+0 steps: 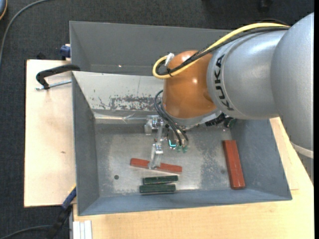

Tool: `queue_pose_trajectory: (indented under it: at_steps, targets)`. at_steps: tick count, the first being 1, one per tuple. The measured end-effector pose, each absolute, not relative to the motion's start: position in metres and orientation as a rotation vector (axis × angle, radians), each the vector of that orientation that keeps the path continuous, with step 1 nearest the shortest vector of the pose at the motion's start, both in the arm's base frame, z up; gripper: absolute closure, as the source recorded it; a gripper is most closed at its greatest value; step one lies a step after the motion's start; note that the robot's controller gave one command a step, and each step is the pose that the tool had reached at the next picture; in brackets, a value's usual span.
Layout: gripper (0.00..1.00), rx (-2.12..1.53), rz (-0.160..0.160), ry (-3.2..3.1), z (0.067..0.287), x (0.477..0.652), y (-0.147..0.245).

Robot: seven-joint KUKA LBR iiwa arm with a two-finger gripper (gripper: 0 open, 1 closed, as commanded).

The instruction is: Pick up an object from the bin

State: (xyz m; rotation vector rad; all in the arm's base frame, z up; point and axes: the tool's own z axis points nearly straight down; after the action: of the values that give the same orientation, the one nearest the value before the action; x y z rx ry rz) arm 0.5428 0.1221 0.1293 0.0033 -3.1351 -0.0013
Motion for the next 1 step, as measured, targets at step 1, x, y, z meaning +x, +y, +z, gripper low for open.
queue_pose_trajectory:
  at_steps: [1]
  targets:
    - [0.0,-0.106,-0.001,-3.135,0.0673,0.5093,0.1251]
